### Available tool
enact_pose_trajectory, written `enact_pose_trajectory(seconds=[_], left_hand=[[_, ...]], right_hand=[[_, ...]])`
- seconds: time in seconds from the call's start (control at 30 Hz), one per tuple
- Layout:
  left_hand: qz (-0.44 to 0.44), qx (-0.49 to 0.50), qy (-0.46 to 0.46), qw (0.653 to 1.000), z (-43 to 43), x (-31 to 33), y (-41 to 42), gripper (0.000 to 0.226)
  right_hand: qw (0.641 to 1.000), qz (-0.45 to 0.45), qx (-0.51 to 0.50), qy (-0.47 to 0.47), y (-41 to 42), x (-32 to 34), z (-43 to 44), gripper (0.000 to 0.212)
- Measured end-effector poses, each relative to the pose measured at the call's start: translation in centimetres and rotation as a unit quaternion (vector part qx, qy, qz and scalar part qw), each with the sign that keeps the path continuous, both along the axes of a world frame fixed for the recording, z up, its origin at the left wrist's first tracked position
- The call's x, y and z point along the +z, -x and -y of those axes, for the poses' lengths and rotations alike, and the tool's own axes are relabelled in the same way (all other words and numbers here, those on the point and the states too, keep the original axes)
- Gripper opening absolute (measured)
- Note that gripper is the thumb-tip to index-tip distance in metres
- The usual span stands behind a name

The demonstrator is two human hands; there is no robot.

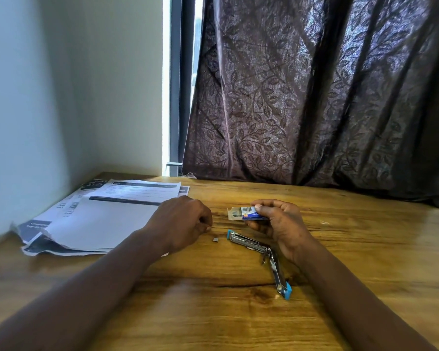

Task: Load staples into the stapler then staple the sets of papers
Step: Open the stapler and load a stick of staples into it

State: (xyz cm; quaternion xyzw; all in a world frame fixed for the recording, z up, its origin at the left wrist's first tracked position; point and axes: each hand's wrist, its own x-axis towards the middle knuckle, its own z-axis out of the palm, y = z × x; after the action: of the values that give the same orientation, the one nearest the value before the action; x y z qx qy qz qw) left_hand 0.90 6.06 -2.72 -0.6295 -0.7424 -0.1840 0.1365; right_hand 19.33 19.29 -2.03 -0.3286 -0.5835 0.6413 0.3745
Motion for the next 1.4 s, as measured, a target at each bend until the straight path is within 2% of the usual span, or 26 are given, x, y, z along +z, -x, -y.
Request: enact_pose_trajectory(seconds=[0.17,0.33,0.53,0.97,1.07,1.2,1.27,1.4], left_hand=[[0.038,-0.005,0.008,0.999,0.0,0.0,0.2,0.016],[0.066,-0.018,-0.037,0.997,0.0,0.5,0.3,0.018],[0.065,-0.067,0.018,0.995,0.6,0.6,0.0,0.020],[0.107,-0.104,0.096,0.984,0.3,0.6,-0.1,0.006],[0.119,-0.106,0.045,0.986,0.2,0.3,-0.6,0.004],[0.190,-0.120,-0.122,0.967,-0.1,0.4,-1.3,0.004],[0.223,-0.110,-0.178,0.952,-0.3,0.4,-1.6,0.003],[0.289,-0.064,-0.204,0.933,-0.5,-0.1,-1.5,0.002]], right_hand=[[1.000,-0.010,-0.001,0.009,0.0,0.1,0.0,0.011],[1.000,-0.013,0.001,0.013,-0.1,0.2,-0.1,0.011],[1.000,-0.019,0.005,0.008,-0.1,0.2,0.2,0.011],[1.000,-0.010,0.005,0.010,0.1,0.0,0.2,0.010],[0.999,-0.024,0.022,0.018,0.0,0.1,0.2,0.011],[0.997,-0.046,0.057,0.033,0.0,0.3,0.6,0.017],[0.996,-0.048,0.067,0.034,0.1,0.3,0.8,0.017],[0.994,-0.059,0.086,0.043,0.0,0.4,1.1,0.019]])
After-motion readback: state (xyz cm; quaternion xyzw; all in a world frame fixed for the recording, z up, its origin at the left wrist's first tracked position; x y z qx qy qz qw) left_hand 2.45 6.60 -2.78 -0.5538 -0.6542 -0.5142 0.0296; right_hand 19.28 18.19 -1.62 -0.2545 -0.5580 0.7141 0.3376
